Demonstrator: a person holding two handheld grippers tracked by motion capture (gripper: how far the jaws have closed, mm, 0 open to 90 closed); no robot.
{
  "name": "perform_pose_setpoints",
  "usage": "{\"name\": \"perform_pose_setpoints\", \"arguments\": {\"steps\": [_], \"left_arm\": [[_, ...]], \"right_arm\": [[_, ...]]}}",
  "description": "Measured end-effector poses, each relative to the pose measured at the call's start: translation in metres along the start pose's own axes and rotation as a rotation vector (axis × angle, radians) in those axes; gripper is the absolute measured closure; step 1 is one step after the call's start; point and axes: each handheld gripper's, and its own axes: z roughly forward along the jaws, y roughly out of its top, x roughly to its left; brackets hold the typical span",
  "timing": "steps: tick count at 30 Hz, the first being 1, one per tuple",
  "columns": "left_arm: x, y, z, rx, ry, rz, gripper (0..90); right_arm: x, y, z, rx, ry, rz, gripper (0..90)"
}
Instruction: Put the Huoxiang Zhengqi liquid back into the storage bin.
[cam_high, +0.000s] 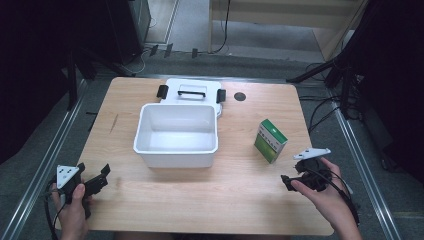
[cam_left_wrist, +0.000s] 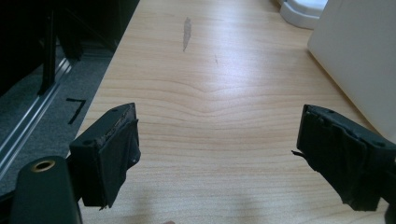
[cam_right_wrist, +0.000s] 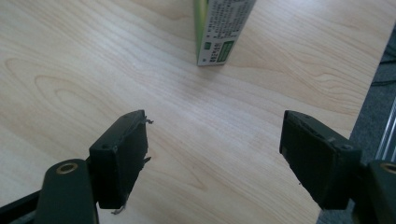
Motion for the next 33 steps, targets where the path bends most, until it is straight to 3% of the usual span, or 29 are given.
{"name": "perform_pose_setpoints", "arguments": {"steps": [5, 14, 25, 26, 33], "left_arm": [[-0.001, 0.0, 0.0, 0.005, 0.003, 0.015, 14.2], [-0.001, 0.001, 0.001, 0.018, -0.001, 0.016, 14.2], [-0.004, 0.001, 0.002, 0.022, 0.002, 0.04, 14.2], [-0.004, 0.001, 0.002, 0.023, 0.004, 0.041, 14.2], [-0.007, 0.001, 0.003, 0.037, 0.011, 0.069, 14.2]], "right_arm": [[-0.001, 0.03, -0.005, 0.166, 0.036, -0.038, 20.4], [-0.001, 0.074, -0.017, 0.261, 0.032, -0.097, 20.2], [0.001, 0.12, -0.007, 0.401, -0.001, -0.166, 20.1], [-0.001, 0.13, -0.003, 0.428, 0.006, -0.144, 20.2], [-0.004, 0.151, 0.018, 0.469, 0.015, -0.122, 28.1]]}}
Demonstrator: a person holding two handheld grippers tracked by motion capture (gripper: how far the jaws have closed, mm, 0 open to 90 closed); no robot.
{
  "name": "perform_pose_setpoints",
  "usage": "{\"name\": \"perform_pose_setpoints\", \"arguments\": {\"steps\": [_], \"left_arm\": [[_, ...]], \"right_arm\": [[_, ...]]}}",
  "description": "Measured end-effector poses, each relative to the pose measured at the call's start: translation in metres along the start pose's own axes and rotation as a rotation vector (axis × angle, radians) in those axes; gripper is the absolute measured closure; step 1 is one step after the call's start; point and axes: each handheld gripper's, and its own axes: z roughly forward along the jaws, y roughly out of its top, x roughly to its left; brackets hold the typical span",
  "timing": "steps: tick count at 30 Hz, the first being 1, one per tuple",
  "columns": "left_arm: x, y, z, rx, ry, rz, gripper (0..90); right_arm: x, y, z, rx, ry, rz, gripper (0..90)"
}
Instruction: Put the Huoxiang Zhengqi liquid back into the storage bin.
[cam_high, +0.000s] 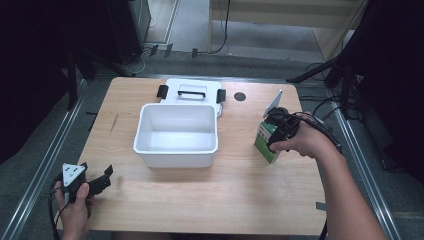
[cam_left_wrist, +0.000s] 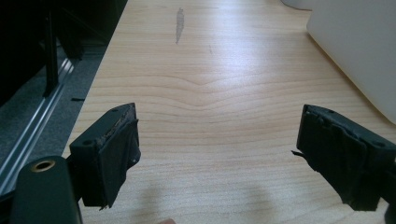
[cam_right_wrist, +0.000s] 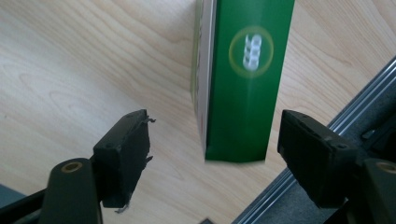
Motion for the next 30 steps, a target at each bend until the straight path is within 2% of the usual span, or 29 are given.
{"name": "perform_pose_setpoints", "arguments": {"steps": [2, 4, 9, 10, 13, 15, 17, 18, 21, 23, 24, 28, 30], "left_arm": [[-0.001, 0.0, 0.0, 0.002, 0.0, 0.012, 14.2], [-0.001, 0.0, 0.0, 0.001, -0.002, 0.012, 14.2], [0.001, -0.001, -0.001, -0.003, -0.008, 0.003, 14.2], [0.001, -0.001, -0.002, -0.003, -0.01, 0.003, 14.2], [0.0, -0.001, -0.002, -0.005, -0.012, 0.008, 14.6], [-0.003, -0.002, -0.004, -0.022, 0.002, 0.032, 14.7], [-0.004, -0.003, -0.004, -0.027, 0.003, 0.034, 14.6], [-0.004, -0.003, -0.005, -0.034, 0.004, 0.033, 14.6], [-0.001, -0.004, -0.007, -0.053, -0.004, 0.004, 14.6], [0.001, -0.004, -0.008, -0.057, -0.008, -0.016, 14.7], [0.002, -0.004, -0.008, -0.058, -0.013, -0.023, 14.7], [0.003, -0.005, -0.009, -0.074, -0.022, -0.032, 14.6], [0.003, -0.005, -0.009, -0.071, -0.037, -0.029, 14.6]], "right_arm": [[-0.001, 0.003, 0.002, -0.001, 0.001, 0.015, 30.0], [-0.001, 0.012, 0.007, 0.003, -0.022, 0.018, 34.0], [0.0, 0.021, 0.012, 0.005, -0.015, 0.018, 37.6], [0.0, 0.023, 0.012, 0.005, -0.014, 0.032, 37.9], [-0.003, 0.027, 0.011, -0.008, 0.007, 0.052, 43.0], [-0.006, 0.028, 0.009, -0.024, 0.017, 0.051, 46.3], [-0.007, 0.028, 0.008, -0.029, 0.014, 0.049, 47.6], [-0.01, 0.027, 0.007, -0.032, 0.028, 0.06, 50.9], [-0.015, 0.026, 0.007, -0.047, 0.045, 0.068, 53.7], [-0.017, 0.024, 0.007, -0.06, 0.086, 0.095, 57.1], [-0.017, 0.024, 0.007, -0.06, 0.086, 0.095, 57.1], [-0.017, 0.024, 0.009, -0.072, 0.088, 0.064, 64.3], [-0.018, 0.024, 0.009, -0.083, 0.087, 0.056, 64.4]]}}
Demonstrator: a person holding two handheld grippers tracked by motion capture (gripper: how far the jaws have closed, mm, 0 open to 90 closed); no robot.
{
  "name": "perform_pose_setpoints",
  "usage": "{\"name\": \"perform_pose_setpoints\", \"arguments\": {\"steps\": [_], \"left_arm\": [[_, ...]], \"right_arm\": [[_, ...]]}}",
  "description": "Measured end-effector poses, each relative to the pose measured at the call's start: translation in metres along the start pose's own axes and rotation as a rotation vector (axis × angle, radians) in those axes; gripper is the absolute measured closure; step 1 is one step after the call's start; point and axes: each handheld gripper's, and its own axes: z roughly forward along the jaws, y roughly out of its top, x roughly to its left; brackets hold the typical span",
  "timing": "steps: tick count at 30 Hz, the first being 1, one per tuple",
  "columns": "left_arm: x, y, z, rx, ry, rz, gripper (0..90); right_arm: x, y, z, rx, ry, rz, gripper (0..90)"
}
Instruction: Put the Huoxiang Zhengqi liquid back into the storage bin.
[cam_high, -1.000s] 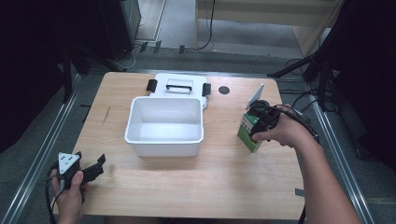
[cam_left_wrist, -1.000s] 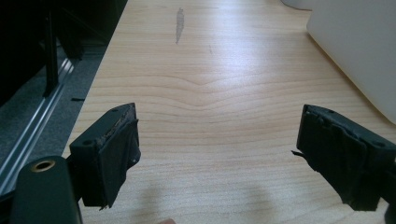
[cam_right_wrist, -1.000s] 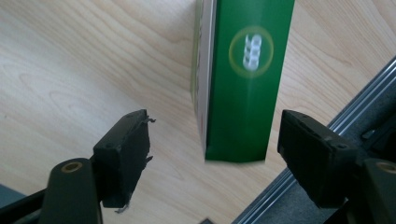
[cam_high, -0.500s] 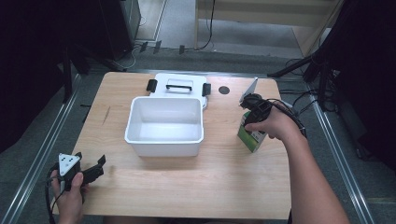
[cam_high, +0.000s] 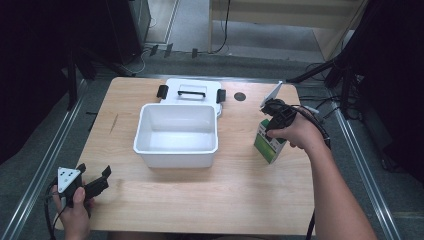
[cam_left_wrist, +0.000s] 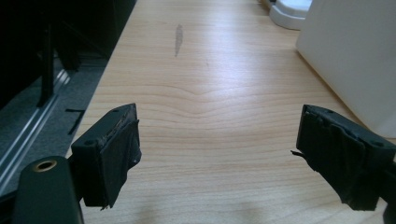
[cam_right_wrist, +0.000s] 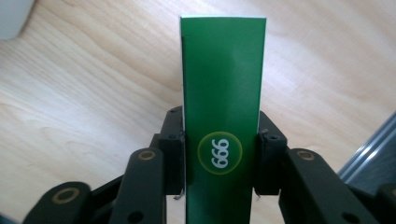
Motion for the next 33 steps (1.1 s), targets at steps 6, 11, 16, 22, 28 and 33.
{"name": "perform_pose_setpoints", "arguments": {"steps": [6, 11, 16, 22, 28, 33], "left_arm": [[0.002, 0.0, 0.001, 0.016, -0.023, -0.023, 14.6], [0.003, 0.0, 0.001, 0.019, -0.019, -0.032, 14.6], [0.002, 0.0, 0.001, 0.022, -0.017, -0.028, 14.6], [0.002, 0.001, 0.001, 0.031, -0.009, -0.022, 14.6], [0.002, 0.001, 0.002, 0.038, -0.012, -0.019, 14.6], [0.002, 0.001, 0.003, 0.042, -0.014, -0.017, 14.6]], "right_arm": [[0.002, -0.002, -0.004, -0.026, 0.033, -0.077, 64.8], [0.009, -0.002, -0.017, -0.07, 0.044, -0.161, 64.8], [0.024, 0.001, -0.033, -0.091, 0.033, -0.281, 64.8], [0.037, 0.004, -0.053, -0.112, 0.024, -0.359, 64.8], [0.059, 0.006, -0.079, -0.155, 0.009, -0.597, 64.7], [0.069, 0.012, -0.091, -0.169, -0.016, -0.712, 64.6]]}}
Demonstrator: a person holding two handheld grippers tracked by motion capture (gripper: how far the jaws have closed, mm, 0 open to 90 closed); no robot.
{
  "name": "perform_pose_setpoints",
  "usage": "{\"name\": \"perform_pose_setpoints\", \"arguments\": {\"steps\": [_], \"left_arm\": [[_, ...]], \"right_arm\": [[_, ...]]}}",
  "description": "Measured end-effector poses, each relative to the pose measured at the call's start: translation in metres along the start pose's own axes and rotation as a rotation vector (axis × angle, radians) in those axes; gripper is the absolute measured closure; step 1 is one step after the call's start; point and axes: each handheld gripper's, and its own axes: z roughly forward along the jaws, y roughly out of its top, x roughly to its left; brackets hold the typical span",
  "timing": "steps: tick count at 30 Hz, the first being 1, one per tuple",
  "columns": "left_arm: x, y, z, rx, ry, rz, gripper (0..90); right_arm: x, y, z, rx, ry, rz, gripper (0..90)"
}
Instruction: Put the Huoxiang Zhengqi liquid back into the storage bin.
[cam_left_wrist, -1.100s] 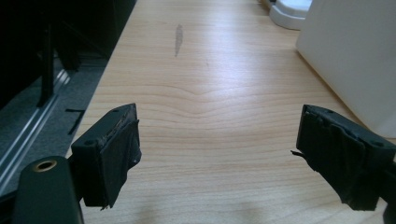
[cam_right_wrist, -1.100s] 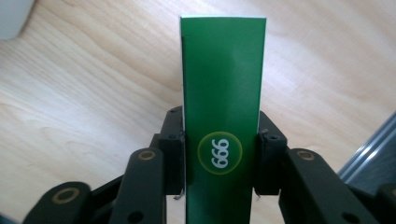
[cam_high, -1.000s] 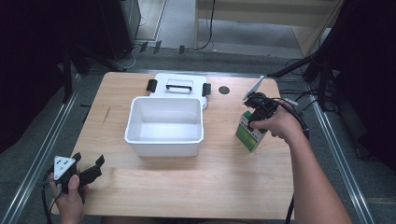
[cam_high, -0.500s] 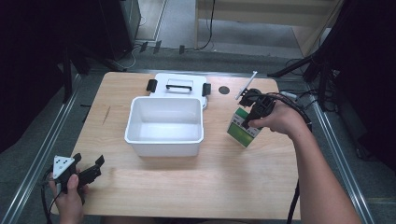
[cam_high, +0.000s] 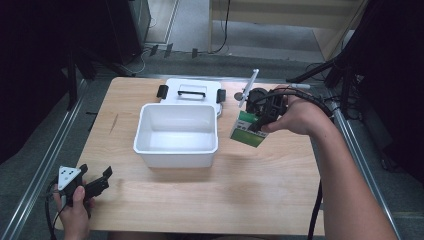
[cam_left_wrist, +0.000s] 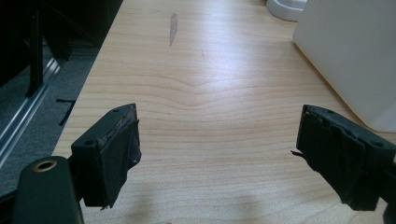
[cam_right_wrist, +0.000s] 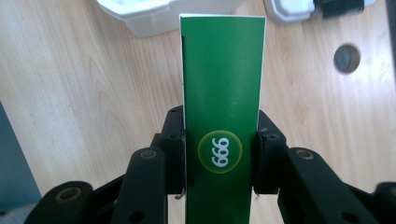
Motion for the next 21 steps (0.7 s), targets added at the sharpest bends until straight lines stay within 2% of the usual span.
{"name": "perform_pose_setpoints", "arguments": {"steps": [4, 5, 9, 12, 21], "left_arm": [[0.001, 0.0, 0.0, 0.002, -0.002, 0.003, 14.6], [0.0, 0.0, 0.0, 0.0, -0.002, -0.002, 14.6], [0.0, 0.0, 0.0, 0.003, -0.004, -0.003, 14.6], [0.0, 0.0, 0.001, 0.008, -0.007, -0.004, 14.7], [0.0, 0.0, 0.001, 0.009, -0.008, -0.002, 14.7]], "right_arm": [[0.0, 0.012, -0.008, -0.012, -0.011, -0.026, 64.6], [-0.001, 0.017, -0.013, -0.024, -0.013, -0.049, 64.6], [0.0, 0.028, -0.022, -0.025, -0.003, -0.044, 64.6], [0.001, 0.036, -0.028, -0.036, -0.003, -0.066, 64.6], [0.006, 0.056, -0.036, -0.056, -0.006, -0.09, 64.6]]}}
